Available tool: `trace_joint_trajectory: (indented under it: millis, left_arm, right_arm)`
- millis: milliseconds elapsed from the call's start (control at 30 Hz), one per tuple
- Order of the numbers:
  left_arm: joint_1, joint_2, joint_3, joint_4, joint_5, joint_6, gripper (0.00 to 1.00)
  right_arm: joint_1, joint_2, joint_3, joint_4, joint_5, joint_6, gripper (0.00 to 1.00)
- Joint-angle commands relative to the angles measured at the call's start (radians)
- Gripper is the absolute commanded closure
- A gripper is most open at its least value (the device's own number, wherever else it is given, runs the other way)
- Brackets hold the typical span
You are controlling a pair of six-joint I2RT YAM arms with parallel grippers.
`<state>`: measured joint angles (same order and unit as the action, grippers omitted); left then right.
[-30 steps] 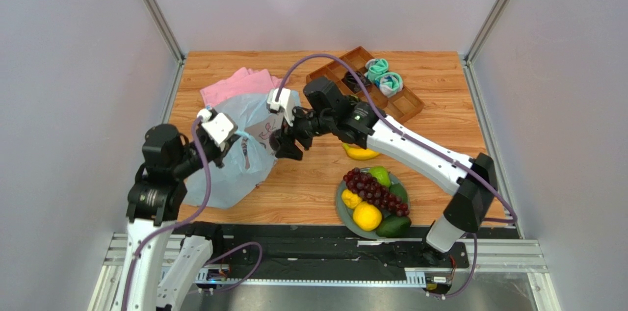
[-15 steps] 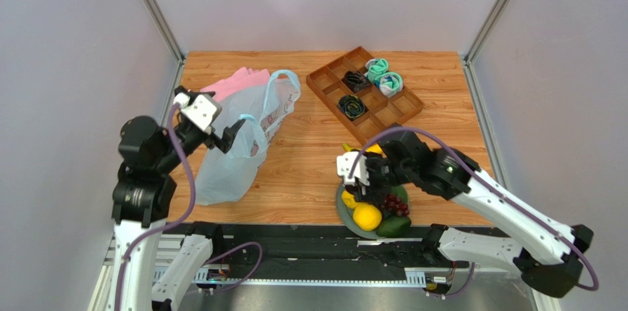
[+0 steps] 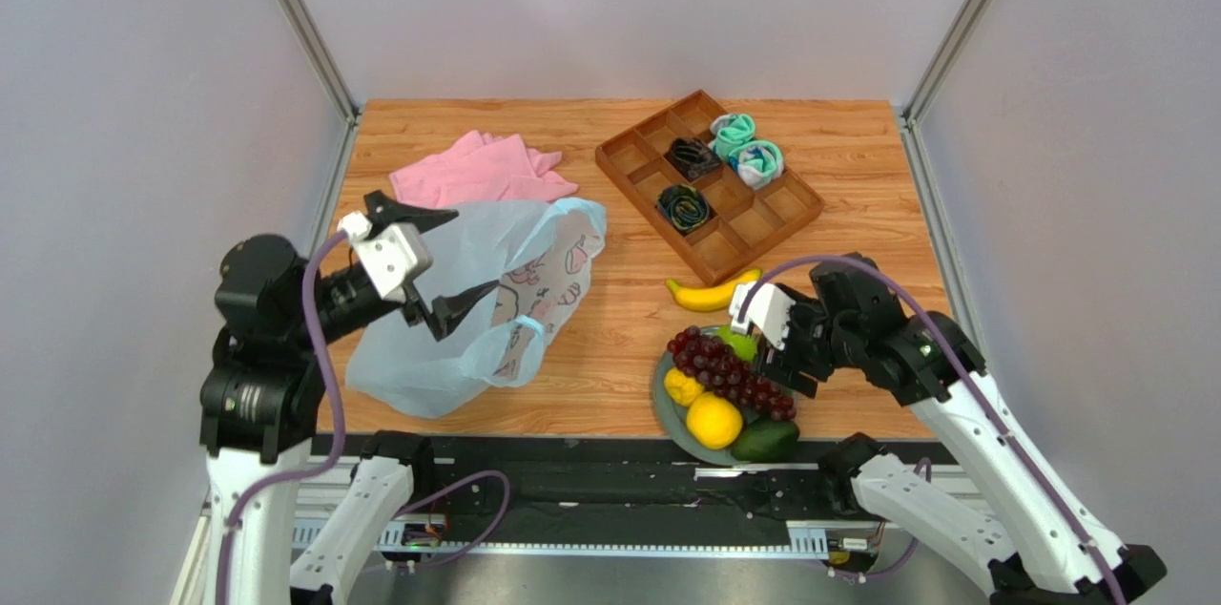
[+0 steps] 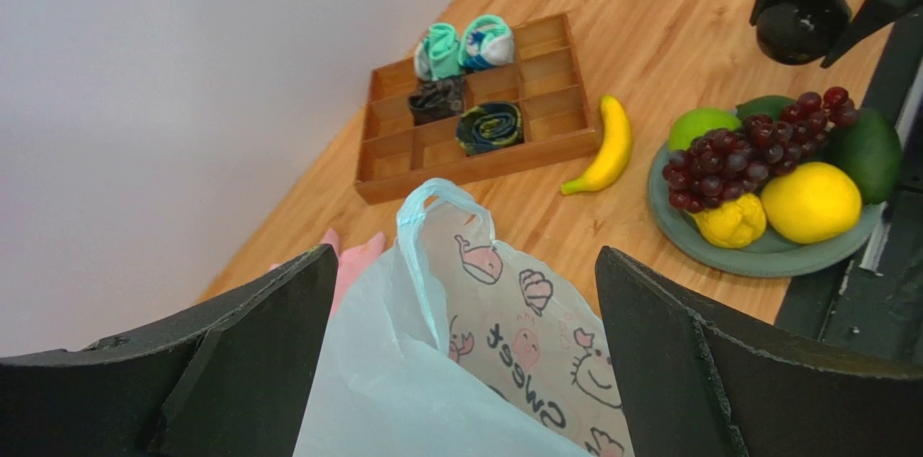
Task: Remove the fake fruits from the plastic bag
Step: Place the fake fruit on the plate.
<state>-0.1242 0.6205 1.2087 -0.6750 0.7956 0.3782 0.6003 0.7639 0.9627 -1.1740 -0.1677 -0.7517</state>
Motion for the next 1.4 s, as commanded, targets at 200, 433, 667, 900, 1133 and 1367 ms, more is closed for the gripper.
trace_joint_trajectory:
  millis: [200, 433, 667, 900, 1133, 1367]
  left_arm:
    - [-0.069, 0.35, 0.191, 0.026, 0.086, -0.114, 0.02]
    - [-0.176, 0.58, 0.371, 0.04, 0.186, -0.265, 0.01]
    - [-0.328, 0.735, 0.261, 0.041, 0.172, -0.246, 0.01]
    - [-0.419, 0.858, 0.213, 0.087, 0.129, -0.188, 0.01]
    - [-0.42, 0.855, 0.183, 0.126, 0.04, -0.2, 0.01]
    - [-0.42, 0.831, 0.169, 0.098, 0.042, -0.179, 0.01]
  right_arm:
    - [-0.31, 0.239, 0.125, -0.011, -0.338, -0.034, 0.71]
    - [-0.31, 0.163, 0.056, -0.058, -0.404, -0.026, 0.69]
    - [-0.312, 0.12, 0.002, -0.002, -0.36, 0.02, 0.66]
    - [-0.312, 0.14, -0.074, 0.042, -0.294, 0.006, 0.66]
    - [-0.312, 0.158, -0.076, 0.016, -0.375, -0.027, 0.64]
    - [-0.292, 0.143, -0.01, -0.047, -0.469, -0.086, 0.67]
